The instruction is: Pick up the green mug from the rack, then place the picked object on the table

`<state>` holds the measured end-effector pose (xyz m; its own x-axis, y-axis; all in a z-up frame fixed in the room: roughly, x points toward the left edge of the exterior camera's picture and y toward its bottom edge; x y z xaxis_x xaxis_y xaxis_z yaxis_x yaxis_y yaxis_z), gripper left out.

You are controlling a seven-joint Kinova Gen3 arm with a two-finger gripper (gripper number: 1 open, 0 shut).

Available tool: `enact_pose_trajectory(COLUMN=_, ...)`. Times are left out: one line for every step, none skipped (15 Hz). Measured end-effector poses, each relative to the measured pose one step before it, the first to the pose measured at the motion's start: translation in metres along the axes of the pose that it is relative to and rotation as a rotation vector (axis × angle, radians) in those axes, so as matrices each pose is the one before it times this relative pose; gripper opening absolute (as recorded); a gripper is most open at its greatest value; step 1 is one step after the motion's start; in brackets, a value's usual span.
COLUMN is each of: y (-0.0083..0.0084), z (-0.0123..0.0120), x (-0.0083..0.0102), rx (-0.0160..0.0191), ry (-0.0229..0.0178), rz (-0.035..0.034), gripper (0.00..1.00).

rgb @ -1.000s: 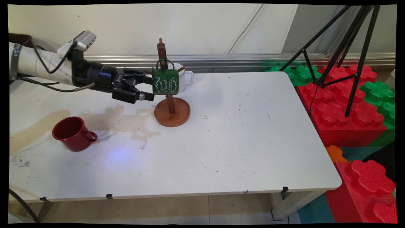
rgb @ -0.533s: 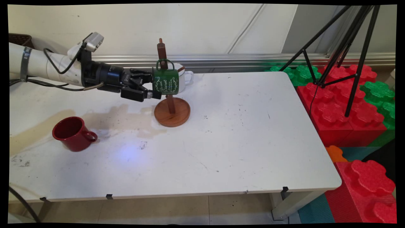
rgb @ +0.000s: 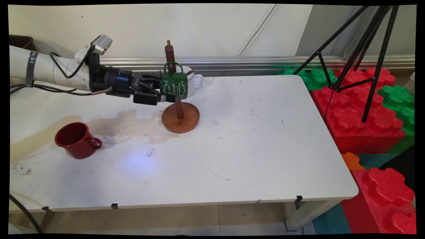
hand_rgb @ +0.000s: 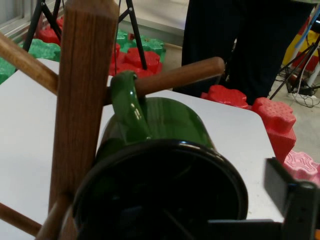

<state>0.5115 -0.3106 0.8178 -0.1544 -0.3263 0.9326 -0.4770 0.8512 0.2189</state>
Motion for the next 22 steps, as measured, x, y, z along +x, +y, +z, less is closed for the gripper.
enact_pose_trajectory(y=0.00018, z=0.00036, x=-0.0001, rx=-0.00108, ry=0.00074, rz=-0.00051, gripper=0.0)
enact_pose_trajectory(y=0.0002, z=0.00048, x=-0.00013, rx=-0.00137, ry=0.00087, rz=-0.00042, gripper=0.0)
enact_pose_trajectory(y=0.00014, z=0.00025, x=-0.00013, rx=-0.00083, ry=0.00076, rz=-0.00071, gripper=0.0)
enact_pose_trajectory(y=0.00003, z=0.00011, x=-0.00002, rx=-0.00003, ry=0.00167, rz=-0.00085, gripper=0.0)
enact_pose_trajectory(y=0.00001, z=0.00011, x=-0.00007, rx=-0.00067, ry=0.00103, rz=-0.00084, gripper=0.0)
enact_pose_trajectory(y=0.00009, z=0.00006, x=-0.00008, rx=-0.00087, ry=0.0008, rz=-0.00064, gripper=0.0)
enact_pose_trajectory(y=0.00005, z=0.00006, x=0.00001, rx=-0.00109, ry=0.00076, rz=-0.00085, gripper=0.0)
enact_pose_trajectory(y=0.00015, z=-0.00008, x=-0.00002, rx=-0.00084, ry=0.00058, rz=-0.00064, gripper=0.0)
enact_pose_trajectory(y=0.00025, z=-0.00016, x=-0.00009, rx=-0.00106, ry=0.00058, rz=-0.0007, gripper=0.0)
enact_pose_trajectory(y=0.00043, z=-0.00006, x=0.00008, rx=-0.00201, ry=0.00072, rz=-0.0008, gripper=0.0)
enact_pose_trajectory(y=0.00041, z=-0.00012, x=0.00013, rx=-0.0015, ry=0.00068, rz=-0.00034, gripper=0.0)
enact_pose_trajectory(y=0.00019, z=0.00022, x=0.00022, rx=-0.00197, ry=0.00045, rz=-0.0004, gripper=0.0)
enact_pose_trajectory(y=0.00027, z=-0.00004, x=0.00008, rx=-0.00116, ry=0.00033, rz=-0.00023, gripper=0.0)
enact_pose_trajectory(y=0.00042, z=-0.00044, x=-0.00001, rx=-0.00052, ry=0.00063, rz=-0.00026, gripper=0.0)
enact_pose_trajectory(y=0.00026, z=-0.00015, x=0.0002, rx=-0.00102, ry=0.00058, rz=0.00001, gripper=0.0)
enact_pose_trajectory(y=0.00025, z=-0.00004, x=0.00029, rx=-0.00137, ry=0.0006, rz=-0.00002, gripper=0.0)
enact_pose_trajectory(y=0.00034, z=-0.00003, x=0.00037, rx=-0.00161, ry=0.0007, rz=0.00027, gripper=0.0)
enact_pose_trajectory(y=0.00065, z=-0.00029, x=0.00053, rx=-0.002, ry=0.00104, rz=0.00078, gripper=0.0)
enact_pose_trajectory(y=0.00111, z=-0.00055, x=0.00053, rx=-0.00314, ry=0.00099, rz=0.00113, gripper=0.0)
enact_pose_trajectory(y=0.00118, z=-0.00041, x=0.0005, rx=-0.00407, ry=0.0004, rz=0.00134, gripper=0.0)
enact_pose_trajectory(y=0.00104, z=-0.00043, x=0.00044, rx=-0.00284, ry=0.00069, rz=0.0012, gripper=0.0)
enact_pose_trajectory(y=0.00172, z=-0.00078, x=0.00064, rx=-0.00409, ry=0.00123, rz=0.00148, gripper=0.0)
